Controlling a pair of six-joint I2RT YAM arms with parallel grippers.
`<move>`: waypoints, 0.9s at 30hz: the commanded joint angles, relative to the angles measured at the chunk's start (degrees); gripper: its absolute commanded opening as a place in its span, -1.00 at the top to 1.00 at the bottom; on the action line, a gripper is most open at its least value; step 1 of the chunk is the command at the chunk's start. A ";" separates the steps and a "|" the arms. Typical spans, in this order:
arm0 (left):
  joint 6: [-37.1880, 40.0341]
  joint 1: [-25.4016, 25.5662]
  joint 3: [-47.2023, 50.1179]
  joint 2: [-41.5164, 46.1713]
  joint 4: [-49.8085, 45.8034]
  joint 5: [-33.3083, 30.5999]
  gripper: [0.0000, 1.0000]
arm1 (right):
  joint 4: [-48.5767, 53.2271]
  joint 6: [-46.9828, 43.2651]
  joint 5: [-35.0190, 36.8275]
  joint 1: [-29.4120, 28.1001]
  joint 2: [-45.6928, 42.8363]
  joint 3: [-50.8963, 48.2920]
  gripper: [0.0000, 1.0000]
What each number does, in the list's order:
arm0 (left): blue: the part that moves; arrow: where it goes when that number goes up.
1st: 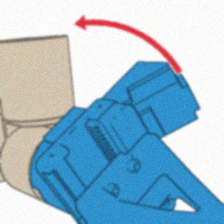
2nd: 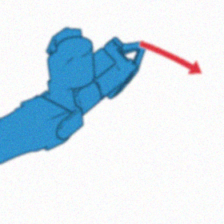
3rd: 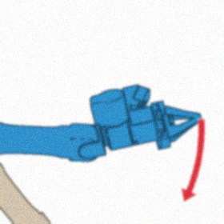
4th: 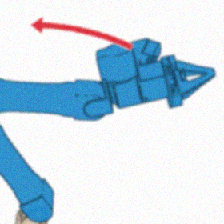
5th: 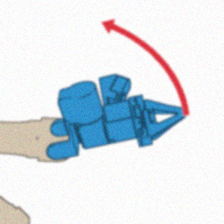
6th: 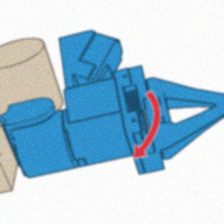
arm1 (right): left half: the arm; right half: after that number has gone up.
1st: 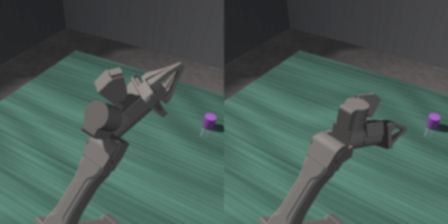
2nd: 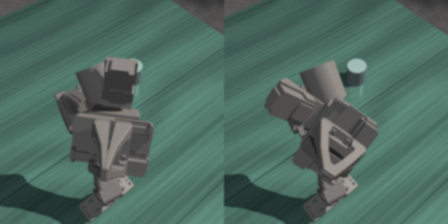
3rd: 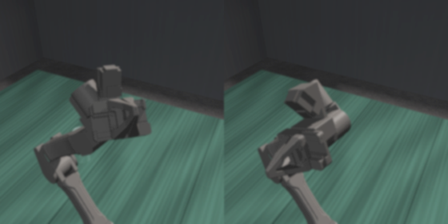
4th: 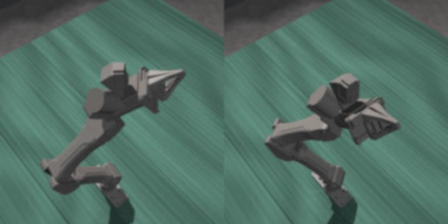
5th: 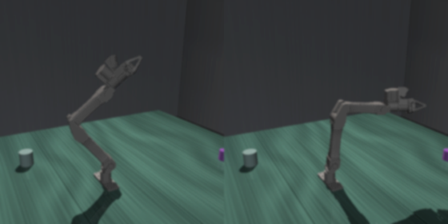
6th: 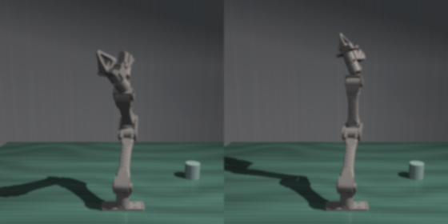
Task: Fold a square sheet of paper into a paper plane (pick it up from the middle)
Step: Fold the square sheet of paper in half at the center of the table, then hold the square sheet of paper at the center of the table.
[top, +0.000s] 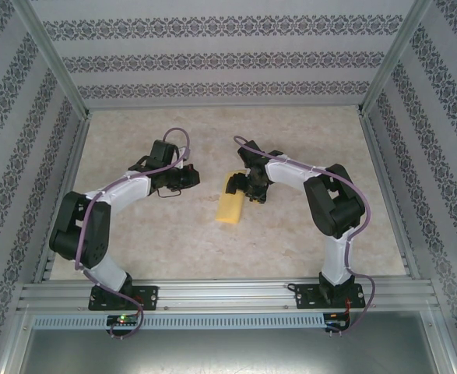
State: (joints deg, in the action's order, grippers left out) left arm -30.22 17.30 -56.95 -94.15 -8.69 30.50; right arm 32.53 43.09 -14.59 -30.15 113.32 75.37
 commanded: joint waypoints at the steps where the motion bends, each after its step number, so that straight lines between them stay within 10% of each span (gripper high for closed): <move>1: -2.86 1.30 -2.00 -3.37 4.53 5.18 1.00 | 0.94 -0.99 2.94 -0.43 5.90 -2.34 -0.63; 27: -7.75 8.08 -10.38 -20.84 4.01 8.76 1.00 | -2.30 0.24 -0.08 -0.57 5.42 -3.57 -0.63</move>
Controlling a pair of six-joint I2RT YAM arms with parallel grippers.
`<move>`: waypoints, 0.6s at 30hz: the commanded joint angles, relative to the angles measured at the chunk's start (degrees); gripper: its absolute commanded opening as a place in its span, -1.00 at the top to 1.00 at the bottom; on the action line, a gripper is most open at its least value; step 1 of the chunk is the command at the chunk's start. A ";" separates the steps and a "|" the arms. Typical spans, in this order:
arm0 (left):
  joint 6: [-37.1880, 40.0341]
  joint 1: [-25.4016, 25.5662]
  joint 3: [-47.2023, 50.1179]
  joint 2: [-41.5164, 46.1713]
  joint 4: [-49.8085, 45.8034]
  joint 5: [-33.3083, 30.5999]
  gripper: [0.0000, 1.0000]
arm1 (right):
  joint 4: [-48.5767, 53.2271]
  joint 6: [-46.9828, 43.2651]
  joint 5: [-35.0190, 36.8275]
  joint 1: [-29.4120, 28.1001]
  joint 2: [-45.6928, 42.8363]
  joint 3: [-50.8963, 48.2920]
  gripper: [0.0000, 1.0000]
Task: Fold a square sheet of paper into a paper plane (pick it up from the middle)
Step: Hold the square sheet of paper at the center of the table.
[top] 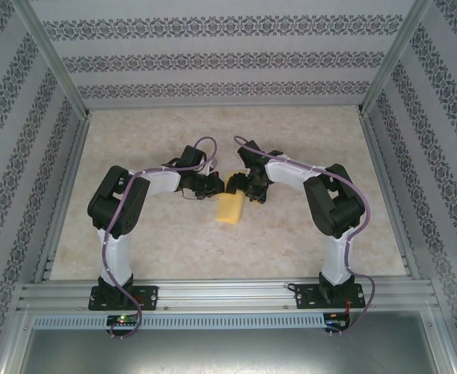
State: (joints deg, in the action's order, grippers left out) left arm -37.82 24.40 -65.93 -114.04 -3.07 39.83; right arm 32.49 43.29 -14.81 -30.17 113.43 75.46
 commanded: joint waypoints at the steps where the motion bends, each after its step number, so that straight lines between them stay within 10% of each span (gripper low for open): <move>1: -0.08 1.01 -1.41 -1.09 -1.92 -0.80 1.00 | -2.41 0.04 0.13 -0.57 5.22 -3.65 -0.63; 18: 1.48 1.13 -1.86 -2.06 -4.34 -3.03 1.00 | -9.93 2.25 -2.54 1.32 -7.07 -9.29 -0.64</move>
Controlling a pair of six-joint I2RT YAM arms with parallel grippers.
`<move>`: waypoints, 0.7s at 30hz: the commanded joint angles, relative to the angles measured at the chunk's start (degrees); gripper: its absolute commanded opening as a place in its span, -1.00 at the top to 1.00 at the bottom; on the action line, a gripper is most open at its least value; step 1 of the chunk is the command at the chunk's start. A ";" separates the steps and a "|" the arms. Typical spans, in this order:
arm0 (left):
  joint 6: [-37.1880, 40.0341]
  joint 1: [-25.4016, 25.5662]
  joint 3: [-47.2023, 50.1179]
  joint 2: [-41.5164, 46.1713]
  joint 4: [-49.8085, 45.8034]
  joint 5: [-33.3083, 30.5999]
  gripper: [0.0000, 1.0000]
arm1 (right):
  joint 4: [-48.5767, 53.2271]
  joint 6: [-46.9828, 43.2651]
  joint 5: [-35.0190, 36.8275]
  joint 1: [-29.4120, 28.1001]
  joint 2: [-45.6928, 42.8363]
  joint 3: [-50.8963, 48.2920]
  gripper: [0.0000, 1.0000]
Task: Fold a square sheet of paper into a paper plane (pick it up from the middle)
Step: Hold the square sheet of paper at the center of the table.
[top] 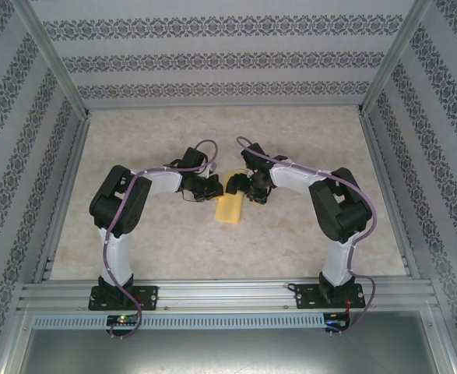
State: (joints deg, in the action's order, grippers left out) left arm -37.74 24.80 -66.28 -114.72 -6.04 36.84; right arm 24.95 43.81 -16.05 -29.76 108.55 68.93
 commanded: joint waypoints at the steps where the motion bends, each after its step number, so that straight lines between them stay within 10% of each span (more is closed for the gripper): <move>1: 1.43 0.71 -1.57 -1.49 -1.44 -0.01 1.00 | -2.80 2.02 -1.38 1.31 -2.86 -3.50 -0.61; 14: 1.70 0.69 -2.03 -0.90 -1.83 0.49 1.00 | 3.54 -0.53 2.13 0.50 -0.19 -1.49 -0.38; 21: -0.11 0.69 -0.86 8.23 0.58 -3.45 0.67 | 6.29 -0.15 4.82 -0.17 2.10 -0.02 -0.38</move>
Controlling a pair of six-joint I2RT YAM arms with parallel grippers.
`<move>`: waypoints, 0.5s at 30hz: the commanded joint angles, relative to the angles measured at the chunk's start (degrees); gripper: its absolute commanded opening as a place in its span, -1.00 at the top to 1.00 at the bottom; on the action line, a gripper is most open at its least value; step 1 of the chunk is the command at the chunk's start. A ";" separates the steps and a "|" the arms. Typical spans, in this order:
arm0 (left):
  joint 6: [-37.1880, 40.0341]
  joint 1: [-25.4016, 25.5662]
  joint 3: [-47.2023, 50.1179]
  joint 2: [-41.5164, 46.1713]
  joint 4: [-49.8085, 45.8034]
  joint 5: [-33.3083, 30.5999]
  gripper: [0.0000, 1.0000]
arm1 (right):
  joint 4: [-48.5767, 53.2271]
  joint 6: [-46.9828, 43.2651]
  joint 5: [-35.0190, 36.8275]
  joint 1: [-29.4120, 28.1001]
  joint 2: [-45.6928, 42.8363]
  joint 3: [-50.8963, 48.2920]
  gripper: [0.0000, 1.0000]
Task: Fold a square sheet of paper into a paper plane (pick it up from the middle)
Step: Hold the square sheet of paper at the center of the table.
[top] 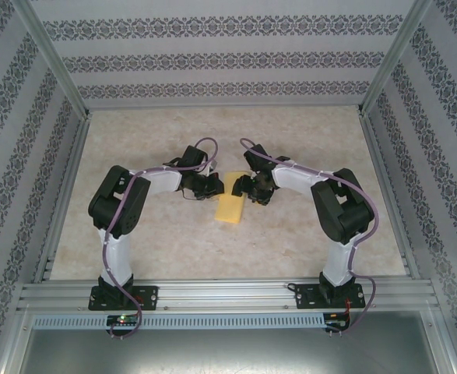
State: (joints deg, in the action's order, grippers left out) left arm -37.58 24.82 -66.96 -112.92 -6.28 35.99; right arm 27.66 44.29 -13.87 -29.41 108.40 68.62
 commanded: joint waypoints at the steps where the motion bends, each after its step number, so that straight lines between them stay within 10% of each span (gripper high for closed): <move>1: -0.34 0.68 0.47 8.84 0.47 -5.64 0.66 | 3.86 -0.74 2.66 -0.43 2.34 0.29 -0.38; 7: 0.15 -0.16 4.07 19.09 -3.61 -19.30 0.56 | 5.90 -1.68 3.20 -0.47 3.09 1.41 -0.41; 15: 0.03 -1.35 6.60 21.70 -2.82 -19.36 0.60 | 9.17 -2.33 4.76 -0.99 3.90 3.54 -0.43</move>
State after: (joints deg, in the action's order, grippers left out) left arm -37.82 24.12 -60.80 -91.11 -7.11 18.15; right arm 31.94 42.87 -12.16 -30.26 110.37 72.16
